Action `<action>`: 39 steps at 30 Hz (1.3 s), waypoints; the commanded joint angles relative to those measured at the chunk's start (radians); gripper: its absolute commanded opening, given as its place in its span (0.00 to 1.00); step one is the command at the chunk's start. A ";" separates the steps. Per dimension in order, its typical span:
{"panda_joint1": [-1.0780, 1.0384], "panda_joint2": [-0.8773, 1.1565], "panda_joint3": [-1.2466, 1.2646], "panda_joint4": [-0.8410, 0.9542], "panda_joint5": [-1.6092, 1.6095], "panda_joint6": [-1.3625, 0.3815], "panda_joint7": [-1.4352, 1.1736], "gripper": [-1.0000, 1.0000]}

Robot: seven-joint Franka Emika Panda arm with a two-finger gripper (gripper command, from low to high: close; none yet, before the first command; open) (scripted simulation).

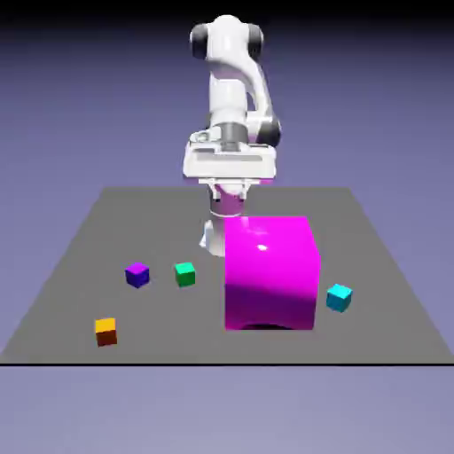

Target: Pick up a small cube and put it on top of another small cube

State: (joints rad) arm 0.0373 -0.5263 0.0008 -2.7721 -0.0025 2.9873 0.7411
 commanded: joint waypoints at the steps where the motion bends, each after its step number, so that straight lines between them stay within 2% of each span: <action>1: 0.021 0.036 0.001 0.031 -0.002 -0.041 0.000 0.50; 35: 0.735 1.268 0.025 1.099 -0.071 -1.442 0.003 0.50; 37: 0.738 1.274 0.025 1.104 -0.072 -1.448 0.003 0.50; 39: 0.736 1.282 0.023 1.032 -0.075 -1.368 0.006 0.50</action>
State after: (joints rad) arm 0.7730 0.7559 0.0241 -1.7405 -0.0770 1.6194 0.7469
